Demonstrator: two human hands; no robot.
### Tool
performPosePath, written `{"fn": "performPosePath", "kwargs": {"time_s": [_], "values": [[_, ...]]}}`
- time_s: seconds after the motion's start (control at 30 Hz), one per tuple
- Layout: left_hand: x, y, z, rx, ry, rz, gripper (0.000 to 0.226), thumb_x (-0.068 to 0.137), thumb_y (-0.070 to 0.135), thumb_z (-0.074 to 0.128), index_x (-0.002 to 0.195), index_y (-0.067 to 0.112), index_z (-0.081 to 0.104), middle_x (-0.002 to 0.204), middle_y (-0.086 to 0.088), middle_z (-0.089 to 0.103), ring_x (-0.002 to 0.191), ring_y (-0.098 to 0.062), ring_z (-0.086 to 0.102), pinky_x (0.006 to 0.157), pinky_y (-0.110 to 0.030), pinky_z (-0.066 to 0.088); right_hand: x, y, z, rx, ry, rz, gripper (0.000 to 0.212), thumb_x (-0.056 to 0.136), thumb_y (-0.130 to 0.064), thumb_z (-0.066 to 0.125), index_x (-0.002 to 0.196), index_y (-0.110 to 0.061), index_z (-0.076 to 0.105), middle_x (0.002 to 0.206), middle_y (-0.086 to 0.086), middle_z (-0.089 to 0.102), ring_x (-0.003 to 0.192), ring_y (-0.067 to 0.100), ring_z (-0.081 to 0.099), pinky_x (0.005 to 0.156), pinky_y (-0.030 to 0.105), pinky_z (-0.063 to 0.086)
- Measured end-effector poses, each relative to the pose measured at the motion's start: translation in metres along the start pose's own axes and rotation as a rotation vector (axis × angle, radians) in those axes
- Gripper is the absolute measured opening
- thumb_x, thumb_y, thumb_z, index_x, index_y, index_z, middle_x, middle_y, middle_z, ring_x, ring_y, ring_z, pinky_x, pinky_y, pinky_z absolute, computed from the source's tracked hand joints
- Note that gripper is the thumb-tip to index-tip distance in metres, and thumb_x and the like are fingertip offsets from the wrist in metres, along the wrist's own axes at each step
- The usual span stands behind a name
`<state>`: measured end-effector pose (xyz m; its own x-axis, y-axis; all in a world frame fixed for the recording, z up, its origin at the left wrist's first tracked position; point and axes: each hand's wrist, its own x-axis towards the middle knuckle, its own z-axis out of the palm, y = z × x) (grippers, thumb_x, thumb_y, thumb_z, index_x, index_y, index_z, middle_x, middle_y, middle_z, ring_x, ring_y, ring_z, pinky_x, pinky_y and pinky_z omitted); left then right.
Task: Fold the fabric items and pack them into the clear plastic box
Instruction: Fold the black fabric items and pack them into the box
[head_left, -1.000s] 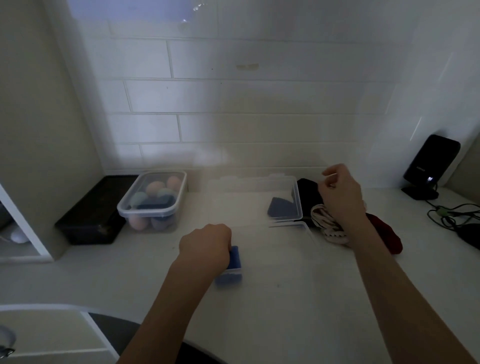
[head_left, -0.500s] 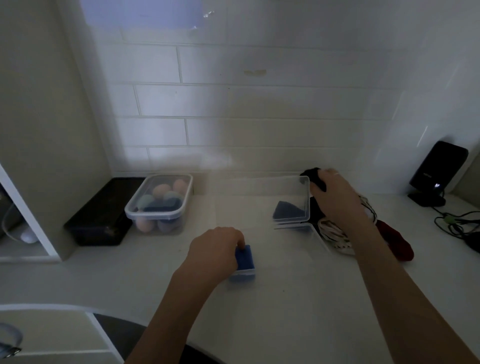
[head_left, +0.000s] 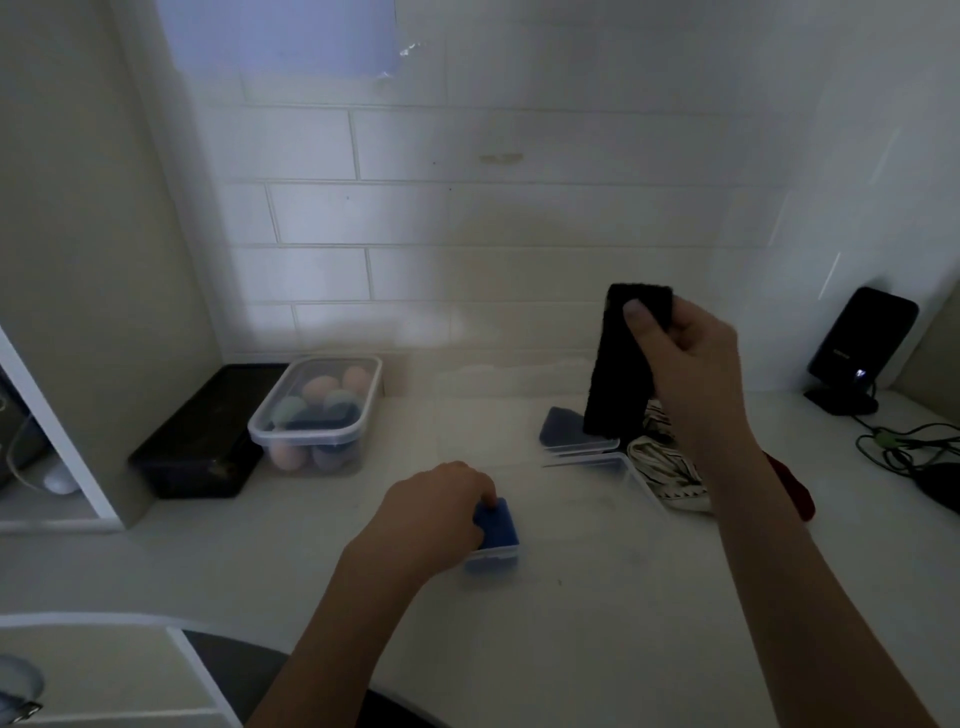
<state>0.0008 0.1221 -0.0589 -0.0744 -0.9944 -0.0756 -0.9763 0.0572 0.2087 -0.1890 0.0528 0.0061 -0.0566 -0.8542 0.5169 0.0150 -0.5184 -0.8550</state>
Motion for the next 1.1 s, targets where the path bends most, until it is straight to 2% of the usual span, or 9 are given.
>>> {"fn": "performPosePath", "kwargs": {"time_s": [0.1, 0.23, 0.3, 0.4, 0.47, 0.57, 0.73, 0.93, 1.1], "values": [[-0.003, 0.001, -0.004, 0.061, 0.072, -0.036, 0.031, 0.089, 0.024, 0.052, 0.120, 0.026, 0.059, 0.120, -0.002, 0.047, 0.105, -0.025, 0.053, 0.084, -0.031, 0.044, -0.012, 0.001, 0.006, 0.034, -0.218, 0.183, 0.018, 0.093, -0.017, 0.055, 0.093, -0.003, 0.065, 0.056, -0.006, 0.067, 0.050, 0.006, 0.065, 0.043, 0.019, 0.050], [-0.009, -0.007, -0.018, -0.012, 0.316, -0.008, 0.037, 0.090, 0.040, 0.052, 0.125, 0.028, 0.053, 0.122, 0.000, 0.042, 0.110, -0.021, 0.046, 0.096, -0.036, 0.046, -0.021, 0.006, 0.014, -0.071, -0.453, 0.277, 0.024, 0.098, -0.022, 0.045, 0.081, -0.016, 0.062, 0.049, -0.013, 0.059, 0.045, 0.003, 0.056, 0.043, 0.018, 0.042], [-0.007, -0.003, -0.024, -0.298, 0.441, 0.079, 0.053, 0.085, 0.048, 0.055, 0.133, 0.031, 0.042, 0.128, 0.005, 0.042, 0.114, -0.015, 0.045, 0.099, -0.032, 0.042, -0.022, 0.007, 0.016, -0.122, -0.502, 0.238, 0.024, 0.097, -0.025, 0.047, 0.081, -0.022, 0.064, 0.053, -0.011, 0.055, 0.048, 0.009, 0.049, 0.045, 0.022, 0.035], [0.005, 0.014, -0.022, -0.894, 0.290, 0.219, 0.081, 0.068, 0.051, 0.072, 0.137, 0.033, 0.033, 0.135, 0.013, 0.047, 0.122, -0.003, 0.047, 0.102, -0.027, 0.039, -0.024, 0.007, 0.017, -0.080, -0.555, 0.230, 0.017, 0.095, -0.026, 0.050, 0.098, -0.028, 0.067, 0.075, 0.010, 0.062, 0.065, 0.025, 0.054, 0.049, 0.027, 0.040], [0.014, 0.023, -0.014, -1.096, 0.218, 0.242, 0.071, 0.064, 0.037, 0.080, 0.125, 0.032, 0.043, 0.121, 0.010, 0.060, 0.108, 0.001, 0.060, 0.088, -0.021, 0.050, -0.026, 0.010, 0.020, 0.024, -0.613, 0.264, 0.023, 0.093, -0.021, 0.054, 0.114, -0.026, 0.062, 0.093, 0.015, 0.069, 0.084, 0.036, 0.063, 0.066, 0.040, 0.050], [0.021, 0.030, -0.002, -1.284, 0.243, 0.218, 0.038, 0.073, 0.017, 0.076, 0.101, 0.033, 0.056, 0.095, 0.011, 0.068, 0.079, 0.004, 0.068, 0.064, -0.014, 0.053, -0.027, 0.013, 0.022, 0.117, -0.632, 0.293, 0.039, 0.089, -0.005, 0.059, 0.123, -0.022, 0.056, 0.106, 0.006, 0.071, 0.101, 0.026, 0.067, 0.087, 0.047, 0.053], [0.024, 0.025, 0.006, -1.408, 0.240, 0.195, 0.023, 0.075, 0.030, 0.068, 0.097, 0.031, 0.062, 0.097, -0.001, 0.070, 0.086, -0.023, 0.070, 0.078, -0.037, 0.057, -0.019, 0.024, 0.017, 0.060, -0.506, 0.222, 0.033, 0.077, -0.012, 0.069, 0.105, -0.031, 0.066, 0.098, 0.008, 0.072, 0.088, 0.033, 0.062, 0.080, 0.060, 0.049], [0.027, 0.025, 0.006, -1.482, 0.285, 0.128, 0.010, 0.088, 0.020, 0.059, 0.093, 0.025, 0.066, 0.083, -0.001, 0.072, 0.071, -0.021, 0.070, 0.060, -0.030, 0.059, -0.016, 0.031, 0.017, -0.100, -0.442, 0.158, 0.028, 0.077, -0.013, 0.074, 0.097, -0.017, 0.055, 0.077, 0.009, 0.044, 0.062, 0.014, 0.044, 0.050, 0.024, 0.043], [0.028, 0.022, 0.007, -1.480, 0.315, 0.148, 0.016, 0.091, 0.020, 0.054, 0.103, 0.019, 0.064, 0.091, -0.006, 0.073, 0.078, -0.019, 0.072, 0.074, -0.035, 0.060, -0.018, 0.035, 0.018, -0.106, -0.417, 0.328, 0.027, 0.080, -0.026, 0.071, 0.096, -0.021, 0.051, 0.096, -0.003, 0.060, 0.074, 0.017, 0.059, 0.058, 0.026, 0.048]]}}
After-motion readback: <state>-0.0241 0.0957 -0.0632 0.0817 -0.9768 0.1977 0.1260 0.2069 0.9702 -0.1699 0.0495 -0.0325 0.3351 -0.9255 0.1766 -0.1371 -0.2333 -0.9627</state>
